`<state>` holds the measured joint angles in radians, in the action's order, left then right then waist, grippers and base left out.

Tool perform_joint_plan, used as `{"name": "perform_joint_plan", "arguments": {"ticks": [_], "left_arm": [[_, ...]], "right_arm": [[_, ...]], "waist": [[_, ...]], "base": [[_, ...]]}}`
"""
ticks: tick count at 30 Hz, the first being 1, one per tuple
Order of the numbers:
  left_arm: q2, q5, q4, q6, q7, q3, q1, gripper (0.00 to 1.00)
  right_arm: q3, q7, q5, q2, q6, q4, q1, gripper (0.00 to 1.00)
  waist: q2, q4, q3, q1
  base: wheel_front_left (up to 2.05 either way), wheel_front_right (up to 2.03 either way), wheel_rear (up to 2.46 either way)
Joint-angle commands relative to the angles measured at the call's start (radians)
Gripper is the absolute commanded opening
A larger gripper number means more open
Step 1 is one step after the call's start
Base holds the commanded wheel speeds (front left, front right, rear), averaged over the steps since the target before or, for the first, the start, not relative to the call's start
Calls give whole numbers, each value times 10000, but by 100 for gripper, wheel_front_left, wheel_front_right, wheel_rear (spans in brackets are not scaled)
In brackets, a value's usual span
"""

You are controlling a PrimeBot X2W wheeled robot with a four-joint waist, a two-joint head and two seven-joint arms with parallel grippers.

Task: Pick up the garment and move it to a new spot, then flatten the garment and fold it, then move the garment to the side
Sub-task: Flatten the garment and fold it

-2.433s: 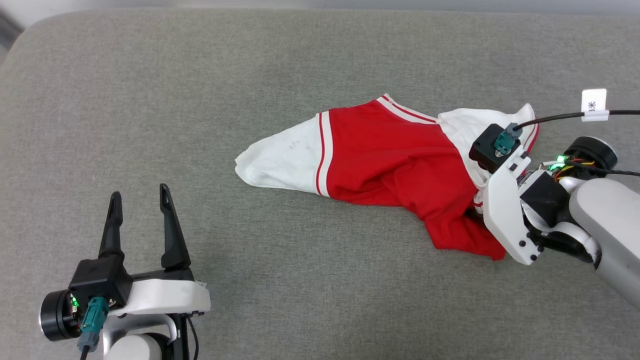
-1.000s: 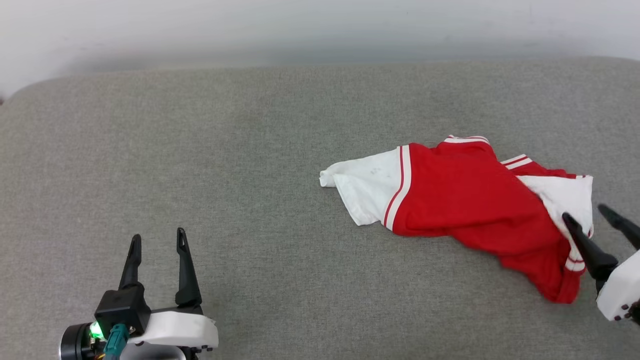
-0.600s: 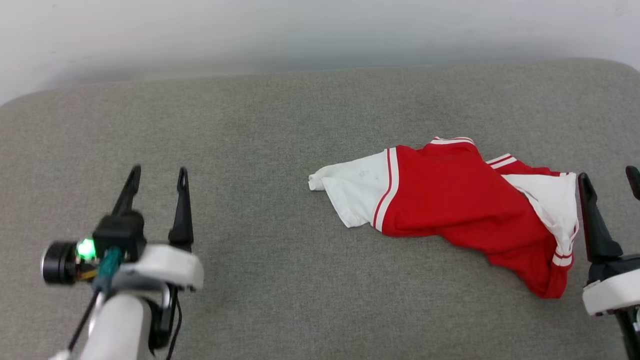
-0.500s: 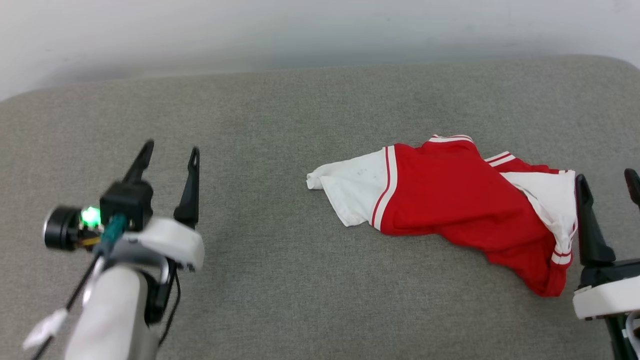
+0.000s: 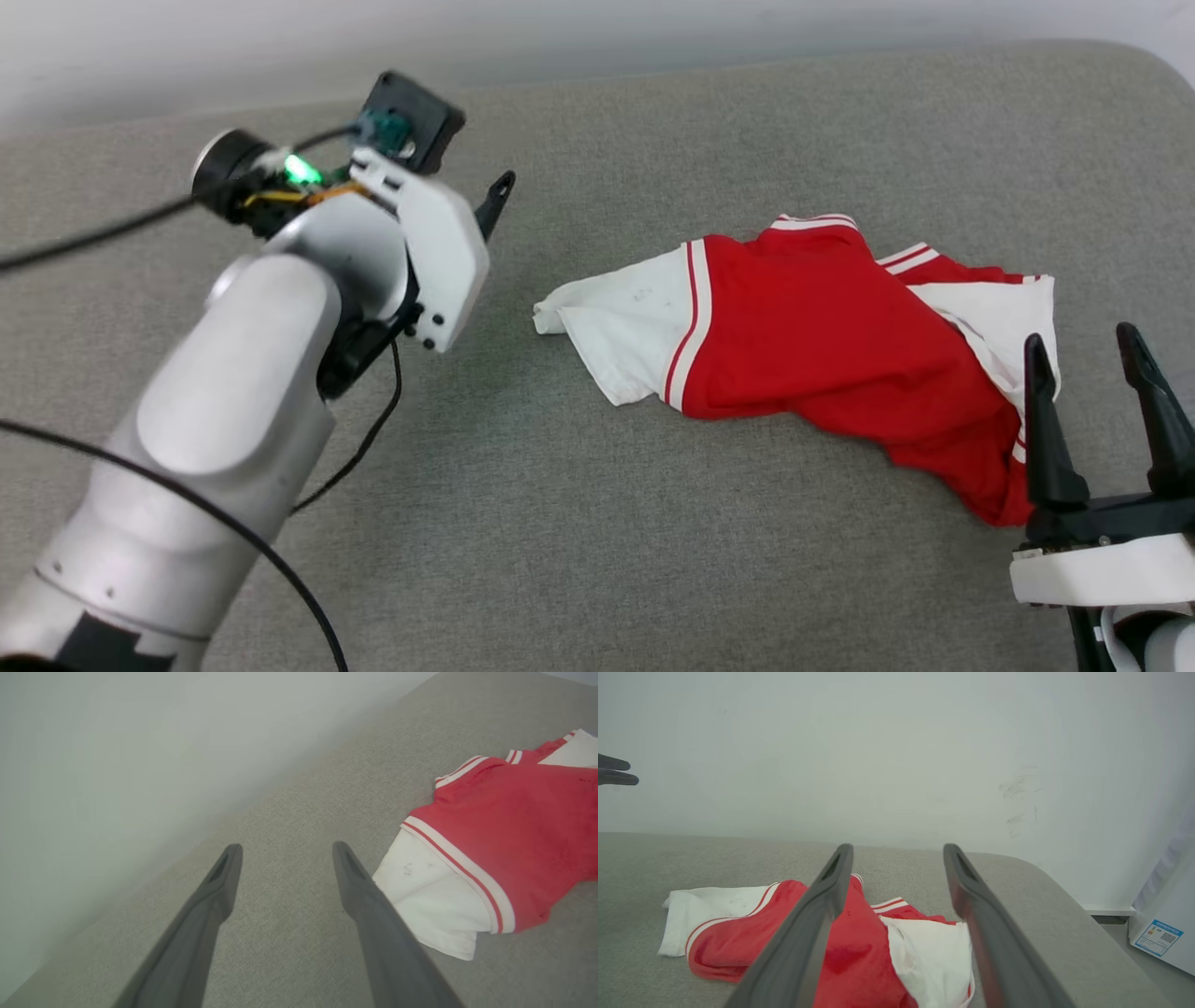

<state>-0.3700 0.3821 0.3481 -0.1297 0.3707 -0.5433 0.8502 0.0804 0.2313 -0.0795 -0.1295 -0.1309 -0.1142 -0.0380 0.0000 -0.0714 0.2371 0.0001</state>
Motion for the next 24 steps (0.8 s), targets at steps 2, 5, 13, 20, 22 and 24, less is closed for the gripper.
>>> {"name": "perform_joint_plan", "arguments": {"ticks": [2, 5, 13, 20, 22, 24], "left_arm": [[-319, 1096, 128, 15, 854, -940, 881, 100], [-571, 2388, 322, 12, 1966, -2030, 1674, 100], [-1094, 4307, 758, 10, 3722, -4260, 3186, 100], [-1482, 5187, 1133, 11, 4754, -6511, 3986, 100], [-1530, 5347, 1212, 9, 5026, -6972, 4034, 100], [-1629, 5341, 1121, 9, 5416, -7305, 3856, 100]], "right_arm": [[-150, 135, 88, 74, 3, 56, -312, 100], [-294, 222, 133, 151, 5, 69, -466, 100], [-605, 330, 269, 371, 3, 194, -997, 100], [-908, 341, 364, 502, 5, 218, -1508, 100], [-969, 341, 391, 527, 5, 242, -1579, 100], [-1014, 342, 394, 545, 5, 259, -1648, 100]], "waist": [[0, -206, 321, -1], [0, -389, 645, -1], [0, -885, 1453, -1], [0, -1282, 2014, -1], [0, -1349, 2091, -1], [0, -1400, 2141, -1]], "base": [[0, 0, 0], [0, 0, 0], [0, 0, 0], [0, 0, 0], [0, 0, 0], [0, 0, 0]]}}
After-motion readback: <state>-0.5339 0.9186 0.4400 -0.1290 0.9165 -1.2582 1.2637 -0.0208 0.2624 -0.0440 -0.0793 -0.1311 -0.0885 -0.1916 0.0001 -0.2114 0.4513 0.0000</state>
